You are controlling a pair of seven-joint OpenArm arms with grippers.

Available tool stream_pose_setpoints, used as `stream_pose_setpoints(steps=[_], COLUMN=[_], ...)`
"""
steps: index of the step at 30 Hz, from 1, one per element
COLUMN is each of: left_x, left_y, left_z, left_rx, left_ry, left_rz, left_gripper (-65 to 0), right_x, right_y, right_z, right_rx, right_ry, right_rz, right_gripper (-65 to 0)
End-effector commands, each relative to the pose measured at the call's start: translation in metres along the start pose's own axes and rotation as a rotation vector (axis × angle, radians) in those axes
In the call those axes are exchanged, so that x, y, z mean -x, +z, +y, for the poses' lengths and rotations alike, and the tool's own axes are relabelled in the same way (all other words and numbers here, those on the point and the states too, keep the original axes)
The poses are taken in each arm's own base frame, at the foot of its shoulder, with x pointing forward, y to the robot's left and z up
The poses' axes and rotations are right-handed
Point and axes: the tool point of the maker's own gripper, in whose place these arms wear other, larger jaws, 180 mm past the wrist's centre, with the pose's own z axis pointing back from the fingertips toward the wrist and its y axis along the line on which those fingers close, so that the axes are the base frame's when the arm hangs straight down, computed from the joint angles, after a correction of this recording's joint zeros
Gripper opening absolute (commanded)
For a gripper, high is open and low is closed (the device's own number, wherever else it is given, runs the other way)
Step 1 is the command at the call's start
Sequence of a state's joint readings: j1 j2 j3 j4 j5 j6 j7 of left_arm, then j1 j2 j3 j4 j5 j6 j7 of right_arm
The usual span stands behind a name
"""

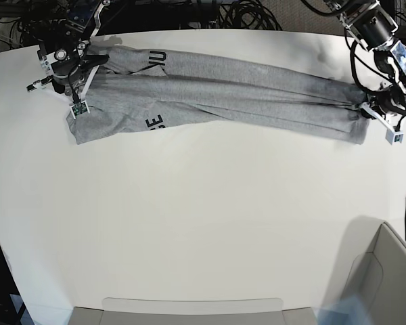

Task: Fold the T-shirt properly
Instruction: 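Carry the strip end with the left gripper toward the right gripper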

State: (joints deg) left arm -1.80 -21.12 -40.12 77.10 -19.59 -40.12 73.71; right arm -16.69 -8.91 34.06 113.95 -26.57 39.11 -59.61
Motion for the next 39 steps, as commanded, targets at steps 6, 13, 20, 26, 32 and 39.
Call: stream_pose_setpoints(steps=[6, 13, 20, 26, 32, 39], left_x=[-0.032, -0.057, -0.016, 0.0, 0.001, 0.011], left_y=[0.054, 0.096, 0.08, 0.071, 0.065, 0.06], left_z=[-0.011, -0.05, -0.109, -0.129, -0.165, -0.228], left_rx=[-0.113, -0.143, -0.038, 0.021, 0.1, 0.248], left_ry=[-0.123, -0.199, -0.341, -0.308, -0.385, -0.408], left_rz=[-0.139, -0.291, -0.206, -0.181, -0.178, -0.178], left_gripper=[-65.0, -65.0, -65.0, -65.0, -65.0, -65.0], right_x=[-0.002, -0.01, -0.011, -0.012, -0.017, -0.017], right_y=[0.004, 0.004, 0.004, 0.004, 0.005, 0.005], right_z=[-0.007, 0.002, 0.002, 0.003, 0.007, 0.007], right_rx=[0.028, 0.009, 0.01, 0.007, 0.0, 0.0], right_ry=[0.03, 0.062, 0.062, 0.066, 0.081, 0.081], right_rz=[0.006, -0.008, -0.01, -0.015, -0.025, -0.025], right_gripper=[-65.0, -65.0, -65.0, -65.0, -65.0, -65.0])
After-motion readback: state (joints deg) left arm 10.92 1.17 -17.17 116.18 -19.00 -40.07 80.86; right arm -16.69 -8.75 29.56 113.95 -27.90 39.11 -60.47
